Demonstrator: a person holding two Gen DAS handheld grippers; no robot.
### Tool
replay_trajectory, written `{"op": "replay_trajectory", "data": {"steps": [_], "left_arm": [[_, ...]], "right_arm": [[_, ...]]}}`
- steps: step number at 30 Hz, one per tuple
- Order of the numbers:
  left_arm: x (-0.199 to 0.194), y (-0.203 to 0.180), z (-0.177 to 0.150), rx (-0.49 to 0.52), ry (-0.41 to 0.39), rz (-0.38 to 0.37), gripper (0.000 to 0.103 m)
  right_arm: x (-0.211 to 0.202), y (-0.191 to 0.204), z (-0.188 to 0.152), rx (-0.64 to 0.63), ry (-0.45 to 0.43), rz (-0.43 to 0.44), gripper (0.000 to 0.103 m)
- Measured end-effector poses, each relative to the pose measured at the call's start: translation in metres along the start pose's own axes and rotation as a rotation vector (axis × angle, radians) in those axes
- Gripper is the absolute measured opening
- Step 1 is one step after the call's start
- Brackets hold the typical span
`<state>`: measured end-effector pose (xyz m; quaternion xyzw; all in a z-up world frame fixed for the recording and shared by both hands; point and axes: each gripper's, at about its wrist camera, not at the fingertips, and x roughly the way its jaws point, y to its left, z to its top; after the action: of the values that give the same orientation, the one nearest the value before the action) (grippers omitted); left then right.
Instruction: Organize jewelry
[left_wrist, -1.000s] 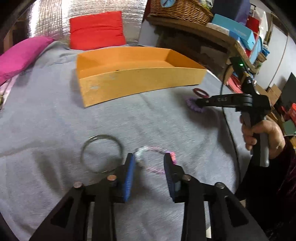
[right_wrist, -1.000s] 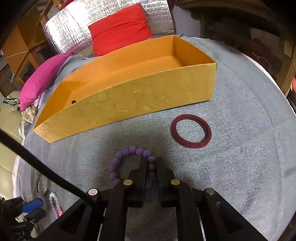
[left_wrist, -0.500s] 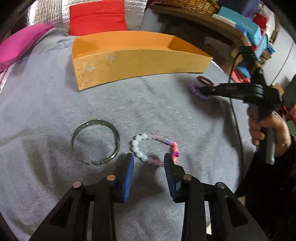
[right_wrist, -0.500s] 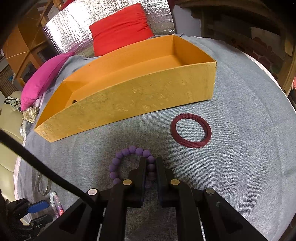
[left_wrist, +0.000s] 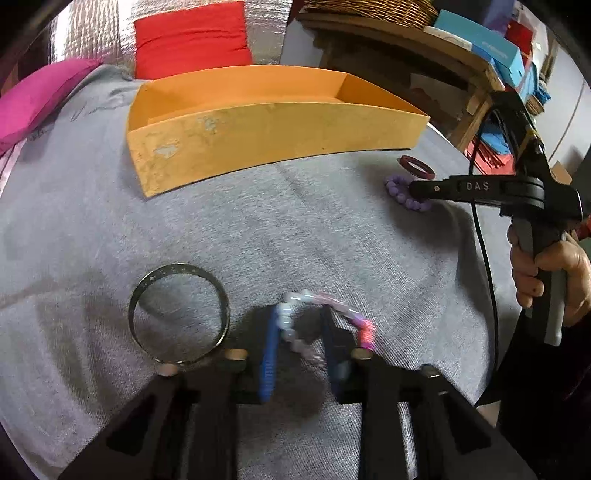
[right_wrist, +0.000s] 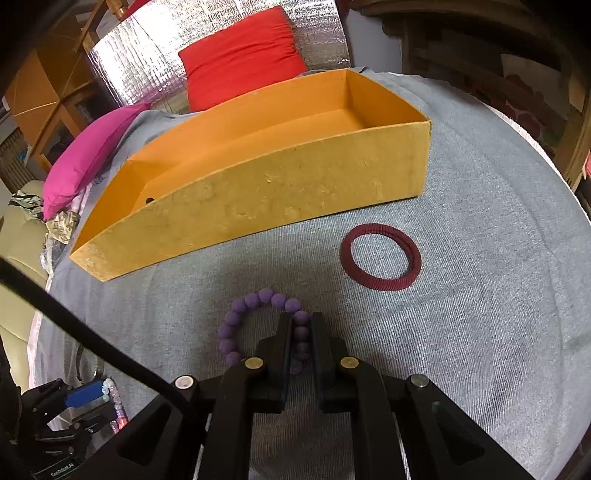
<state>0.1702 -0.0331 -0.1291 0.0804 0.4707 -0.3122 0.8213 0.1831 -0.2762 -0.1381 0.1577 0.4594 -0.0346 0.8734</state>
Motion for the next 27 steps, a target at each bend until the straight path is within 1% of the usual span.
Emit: {"op": "replay_trajectory", "data": {"steps": [2,7,9,11,14,18,19,21,23,27], "left_arm": [[-0.001,-0.001,0.0,0.007,-0.006,0.002,0.009],[-0.001,-0.006,-0.001,0.035,-0.005,-0.008,0.009],[0.0,-0.008,-0.001,0.052,-0.003,0.004,0.009],[0.002,-0.01,-0.001,0.061,0.006,0.017,0.011],[0.005,-0.017,-0.002,0.092,0.003,0.028,0.018],[0.007,-0.023,-0.003,0.107,-0.007,0.03,0.018],[0.008,-0.024,-0.002,0.108,-0.009,0.031,0.017],[0.007,-0.022,-0.002,0.101,-0.011,0.035,0.009],[0.004,-0.019,0.0,0.081,-0.025,0.037,0.008],[-0.009,-0.014,0.003,0.058,-0.081,0.034,0.008]], "right_arm": [[0.0,0.001,0.0,-0.004,-0.003,-0.003,0.012],[-0.001,0.007,-0.003,-0.013,-0.009,-0.017,0.011],[-0.001,0.008,-0.003,-0.006,-0.009,-0.014,0.011],[-0.001,0.006,-0.002,0.008,-0.004,-0.003,0.011],[0.0,0.003,-0.001,0.031,0.001,0.012,0.013],[0.0,0.007,-0.001,0.007,-0.006,-0.007,0.013],[0.0,0.009,-0.001,-0.002,-0.008,-0.012,0.013],[0.0,0.014,-0.002,-0.032,-0.015,-0.03,0.011],[-0.001,0.015,-0.002,-0.036,-0.025,-0.034,0.011],[-0.006,0.014,0.0,-0.023,-0.043,0.001,0.011]]}}
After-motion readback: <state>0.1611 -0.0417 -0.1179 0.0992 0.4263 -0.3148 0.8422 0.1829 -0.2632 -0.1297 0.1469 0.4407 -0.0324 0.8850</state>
